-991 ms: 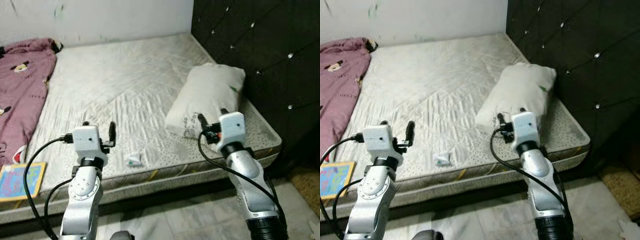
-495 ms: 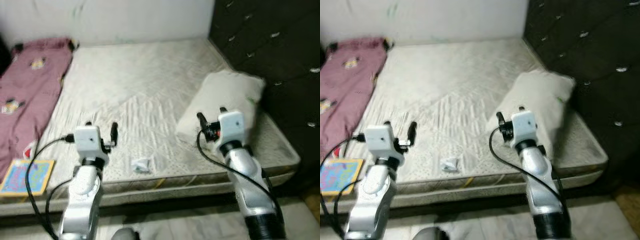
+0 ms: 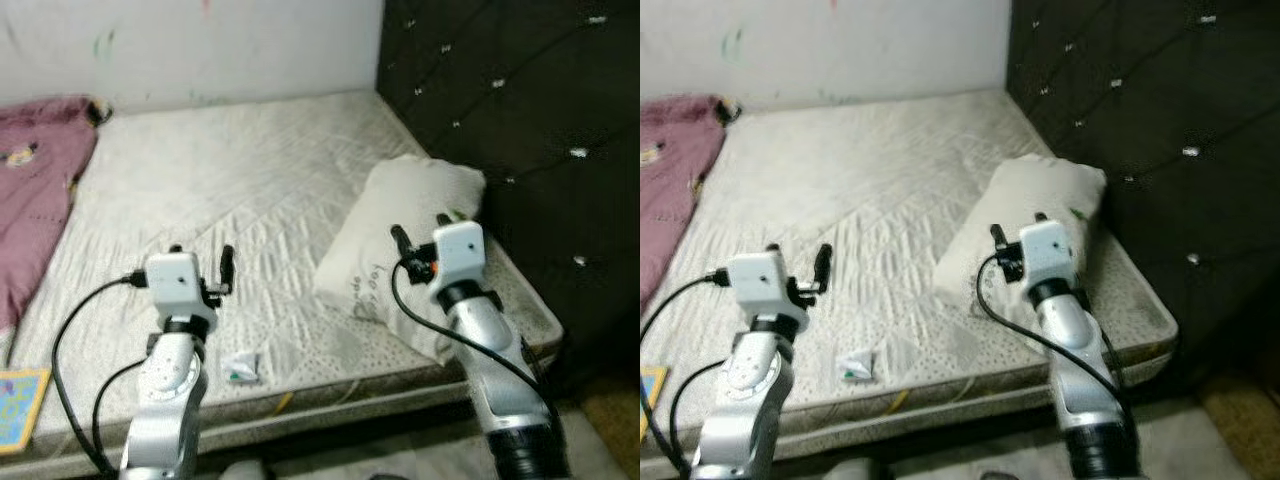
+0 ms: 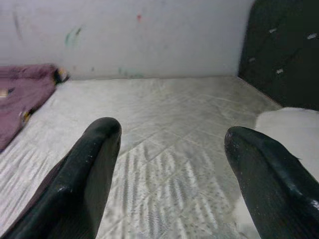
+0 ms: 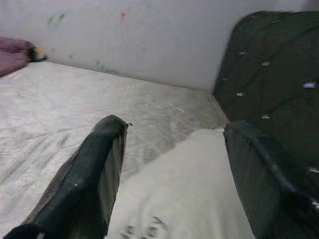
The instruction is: Clean up the room
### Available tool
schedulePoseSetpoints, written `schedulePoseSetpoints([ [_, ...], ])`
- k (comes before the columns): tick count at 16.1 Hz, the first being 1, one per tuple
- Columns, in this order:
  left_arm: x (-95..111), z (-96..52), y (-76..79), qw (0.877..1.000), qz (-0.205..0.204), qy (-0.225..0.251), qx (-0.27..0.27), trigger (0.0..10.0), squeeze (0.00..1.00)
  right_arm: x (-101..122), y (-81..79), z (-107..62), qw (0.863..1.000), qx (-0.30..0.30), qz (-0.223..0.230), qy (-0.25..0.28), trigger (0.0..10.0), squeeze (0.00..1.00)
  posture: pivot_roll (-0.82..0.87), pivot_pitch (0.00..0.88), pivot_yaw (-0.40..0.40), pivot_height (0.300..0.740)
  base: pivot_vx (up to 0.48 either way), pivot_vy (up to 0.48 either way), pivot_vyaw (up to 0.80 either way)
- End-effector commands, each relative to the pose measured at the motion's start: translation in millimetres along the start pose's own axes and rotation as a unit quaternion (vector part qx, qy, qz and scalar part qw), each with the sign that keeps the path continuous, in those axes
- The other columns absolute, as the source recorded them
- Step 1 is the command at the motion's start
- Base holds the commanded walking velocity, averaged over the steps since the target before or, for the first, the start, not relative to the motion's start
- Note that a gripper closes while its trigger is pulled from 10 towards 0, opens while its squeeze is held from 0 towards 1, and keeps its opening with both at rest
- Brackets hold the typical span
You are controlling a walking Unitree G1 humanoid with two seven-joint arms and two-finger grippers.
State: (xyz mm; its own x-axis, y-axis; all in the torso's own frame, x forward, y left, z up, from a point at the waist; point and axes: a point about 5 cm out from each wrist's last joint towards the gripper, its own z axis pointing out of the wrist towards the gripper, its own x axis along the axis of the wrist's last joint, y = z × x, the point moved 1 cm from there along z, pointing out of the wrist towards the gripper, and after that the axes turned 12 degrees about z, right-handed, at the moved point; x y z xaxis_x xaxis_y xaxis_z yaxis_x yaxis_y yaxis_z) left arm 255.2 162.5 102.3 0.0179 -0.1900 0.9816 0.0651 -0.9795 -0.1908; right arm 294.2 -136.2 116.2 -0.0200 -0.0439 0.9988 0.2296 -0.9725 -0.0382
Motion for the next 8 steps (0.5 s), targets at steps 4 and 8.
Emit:
schedulePoseSetpoints([
  [4,-2.0,-0.1,0.4,1.000,-0.024,-0.012,-0.001,10.0,0.00,2.1,-1.2,0.0,1.000,0.008,-0.001,0.002,10.0,0.00,-0.05,0.000,-0.012,0.740,0.000,0.000,0.00],
  [8,-2.2,-0.1,3.8,0.999,-0.031,-0.011,-0.023,10.0,0.00,1.8,-2.3,0.0,1.000,0.013,-0.002,0.001,10.0,0.00,-0.05,0.000,-0.012,0.740,0.000,0.000,0.60],
])
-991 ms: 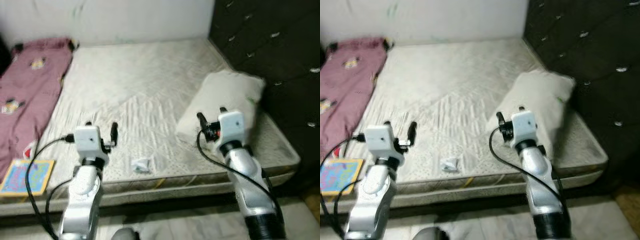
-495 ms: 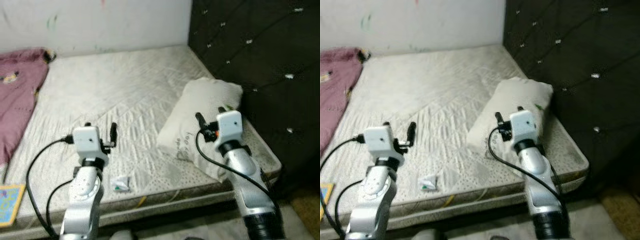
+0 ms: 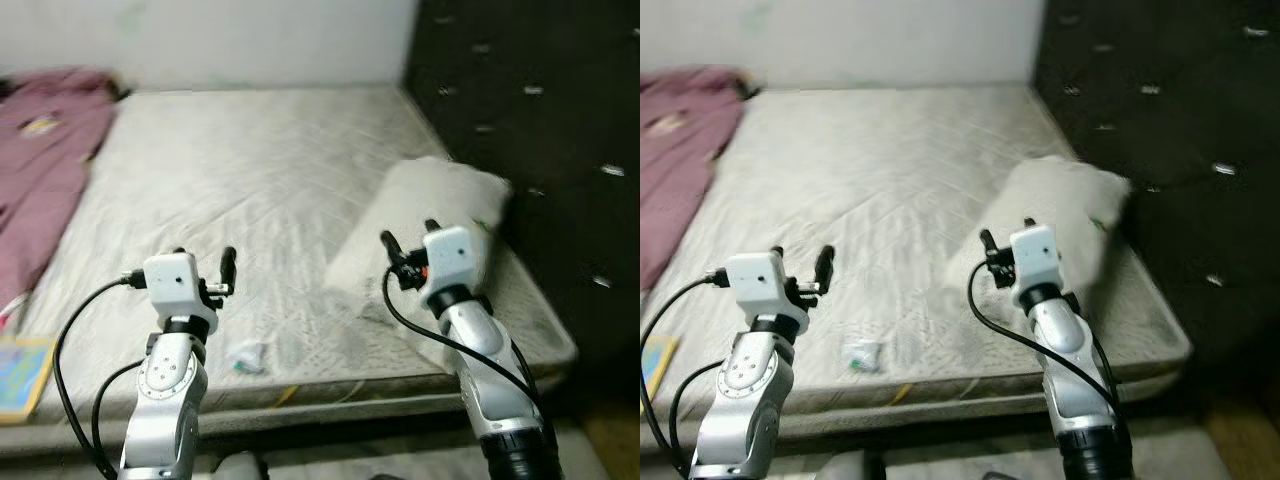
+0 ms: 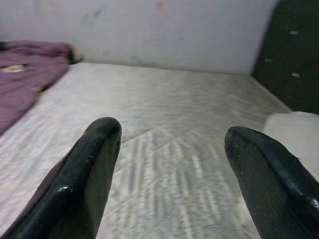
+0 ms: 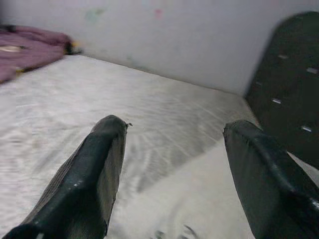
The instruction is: Clean up the room
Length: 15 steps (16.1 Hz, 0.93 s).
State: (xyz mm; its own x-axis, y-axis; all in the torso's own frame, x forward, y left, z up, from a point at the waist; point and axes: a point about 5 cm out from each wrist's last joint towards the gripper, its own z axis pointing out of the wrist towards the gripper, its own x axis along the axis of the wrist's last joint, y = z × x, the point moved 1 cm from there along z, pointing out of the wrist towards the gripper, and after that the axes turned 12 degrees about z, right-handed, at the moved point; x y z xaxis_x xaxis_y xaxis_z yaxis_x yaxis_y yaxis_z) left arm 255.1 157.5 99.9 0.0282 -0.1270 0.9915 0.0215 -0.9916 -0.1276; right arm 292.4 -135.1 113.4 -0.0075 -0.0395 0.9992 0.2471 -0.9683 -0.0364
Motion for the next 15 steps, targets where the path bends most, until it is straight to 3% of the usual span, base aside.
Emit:
schedulePoseSetpoints([
  [1,-0.8,0.3,-1.5,1.000,-0.002,-0.004,0.000,10.0,0.00,4.4,-0.6,1.8,1.000,0.002,0.002,0.007,10.0,0.00,-0.05,0.000,-0.012,0.740,0.000,0.277,0.51],
  [15,0.6,4.3,-1.9,1.000,-0.012,0.001,-0.006,10.0,0.00,3.8,1.9,6.2,1.000,-0.004,0.004,0.004,10.0,0.00,-0.06,0.000,-0.008,0.740,0.000,0.443,0.00],
])
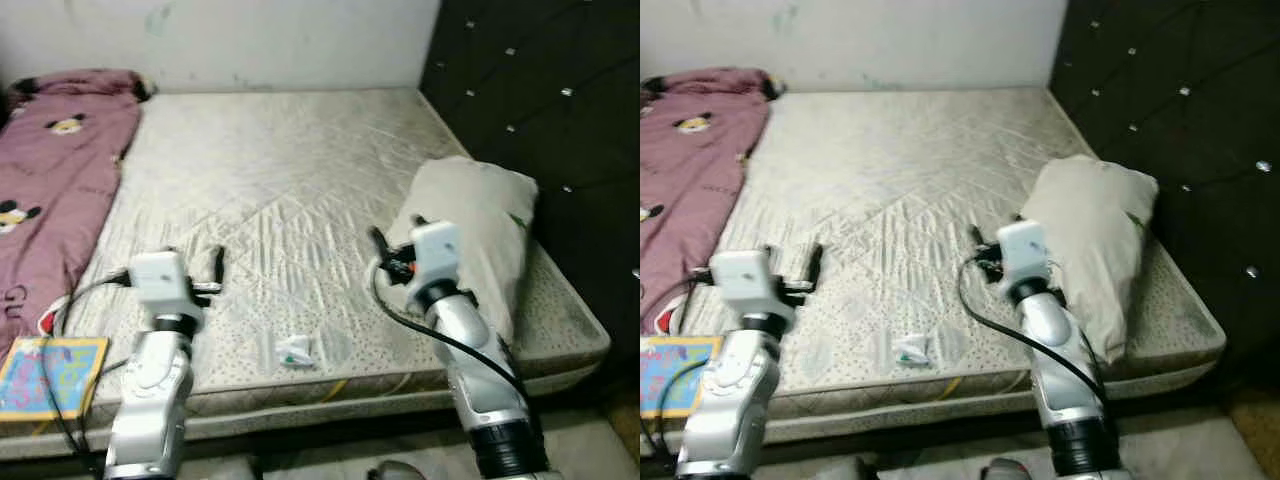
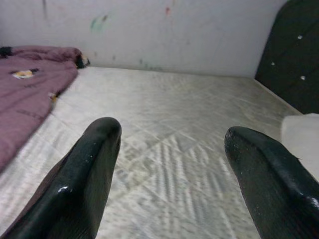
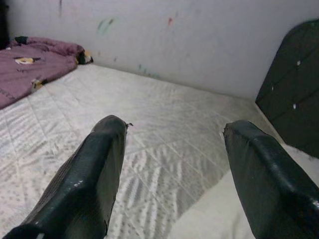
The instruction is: Clean up the room
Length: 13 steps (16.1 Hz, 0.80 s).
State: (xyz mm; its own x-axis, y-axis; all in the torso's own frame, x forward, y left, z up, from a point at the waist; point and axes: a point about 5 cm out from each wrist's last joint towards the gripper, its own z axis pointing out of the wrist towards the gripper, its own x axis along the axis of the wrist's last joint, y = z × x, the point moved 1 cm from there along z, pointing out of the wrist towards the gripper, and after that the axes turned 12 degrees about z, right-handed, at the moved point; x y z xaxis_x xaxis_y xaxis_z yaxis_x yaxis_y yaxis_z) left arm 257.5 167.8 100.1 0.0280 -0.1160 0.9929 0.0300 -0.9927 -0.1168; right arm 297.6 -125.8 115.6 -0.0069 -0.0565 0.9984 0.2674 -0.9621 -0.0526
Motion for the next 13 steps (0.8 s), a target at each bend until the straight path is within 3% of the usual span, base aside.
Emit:
schedulePoseSetpoints([
  [1,1.7,1.9,8.3,1.000,-0.006,0.001,-0.010,10.0,0.00,2.3,9.8,-1.3,1.000,-0.014,-0.004,0.002,10.0,0.00,-0.06,0.000,-0.009,0.740,0.000,0.480,0.00],
  [3,1.7,1.7,7.9,1.000,-0.004,0.001,-0.007,10.0,0.00,1.9,9.9,-1.4,1.000,-0.013,-0.005,0.001,10.0,0.00,-0.06,0.000,-0.009,0.740,0.000,0.448,0.00],
  [5,3.2,2.1,5.4,1.000,0.010,0.007,0.005,10.0,0.00,1.5,10.1,-1.0,1.000,-0.013,-0.004,0.000,10.0,0.00,-0.05,0.000,-0.011,0.740,0.000,0.000,0.00],
  [7,3.7,2.9,5.6,1.000,-0.014,0.014,0.003,10.0,0.00,1.0,9.9,-1.0,1.000,-0.012,-0.003,-0.001,10.0,0.00,-0.05,0.000,-0.012,0.740,0.000,0.000,0.00],
  [9,2.8,2.4,1.5,1.000,-0.007,0.017,0.007,10.0,0.00,0.6,10.2,-1.6,1.000,-0.012,-0.001,-0.001,10.0,0.00,-0.05,0.000,-0.013,0.740,0.000,0.000,0.00],
  [10,4.7,1.1,1.7,0.999,0.027,0.035,0.005,10.0,0.00,0.4,10.3,-2.6,1.000,-0.013,0.001,-0.002,10.0,0.00,-0.05,0.000,-0.014,0.740,0.000,0.000,0.00],
  [11,4.7,1.2,1.9,0.999,0.025,0.036,0.010,10.0,0.00,0.3,10.3,-2.7,1.000,-0.013,0.001,-0.002,10.0,0.00,-0.05,0.000,-0.014,0.740,0.000,0.000,0.00],
  [13,2.5,4.6,1.5,0.998,0.035,0.004,0.045,10.0,0.00,0.0,10.1,-2.3,1.000,-0.012,0.002,-0.003,10.0,0.00,-0.05,0.000,-0.014,0.740,0.000,0.000,0.00],
])
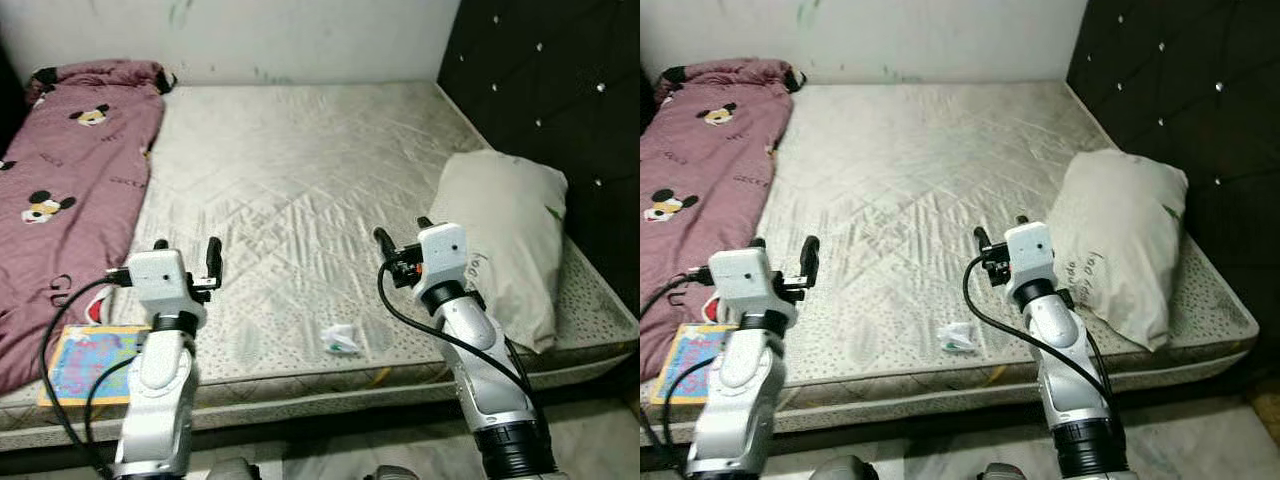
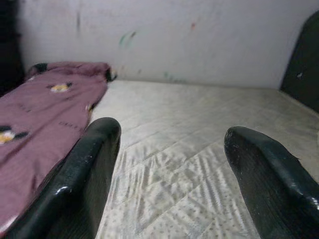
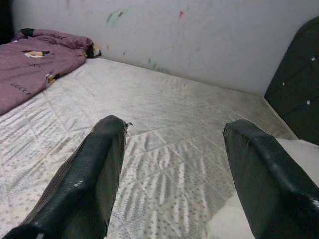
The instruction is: Clean up the room
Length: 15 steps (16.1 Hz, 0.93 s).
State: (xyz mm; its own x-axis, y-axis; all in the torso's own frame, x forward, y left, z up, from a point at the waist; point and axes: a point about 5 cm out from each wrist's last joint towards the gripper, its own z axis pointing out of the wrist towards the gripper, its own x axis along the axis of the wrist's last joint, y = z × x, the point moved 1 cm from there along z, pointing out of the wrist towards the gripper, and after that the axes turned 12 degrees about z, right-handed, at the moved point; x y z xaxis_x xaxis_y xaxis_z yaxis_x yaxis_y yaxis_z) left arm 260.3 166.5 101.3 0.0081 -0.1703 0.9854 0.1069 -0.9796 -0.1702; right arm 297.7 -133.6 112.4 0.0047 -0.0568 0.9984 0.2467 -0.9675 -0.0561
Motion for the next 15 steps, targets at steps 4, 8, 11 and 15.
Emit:
schedulePoseSetpoints([
  [4,-1,-1.1,0.5,0.999,-0.020,-0.012,-0.035,10.0,0.00,6,2.6,3.4,1.000,-0.005,0.001,0.010,10.0,0.00,-0.06,0.000,-0.001,0.740,0.000,0.000,0.00],
  [8,5,11.9,1.5,0.999,0.041,-0.006,-0.008,10.0,0.00,12,-1.5,14.5,1.000,-0.003,0.003,0.023,10.0,0.00,-0.06,0.000,0.011,0.740,0.000,0.000,0.00],
  [11,8,20.7,-3.0,0.999,0.025,0.009,-0.019,10.0,0.00,12,-1.2,21.2,1.000,-0.002,-0.006,0.022,10.0,0.00,-0.06,0.000,0.011,0.740,0.000,0.000,0.00],
  [15,10,25.6,-3.0,0.999,0.032,0.014,-0.024,10.0,0.00,10,5.4,21.2,0.999,-0.020,-0.011,0.026,10.0,0.00,-0.06,0.000,0.024,0.740,0.000,0.000,0.50],
])
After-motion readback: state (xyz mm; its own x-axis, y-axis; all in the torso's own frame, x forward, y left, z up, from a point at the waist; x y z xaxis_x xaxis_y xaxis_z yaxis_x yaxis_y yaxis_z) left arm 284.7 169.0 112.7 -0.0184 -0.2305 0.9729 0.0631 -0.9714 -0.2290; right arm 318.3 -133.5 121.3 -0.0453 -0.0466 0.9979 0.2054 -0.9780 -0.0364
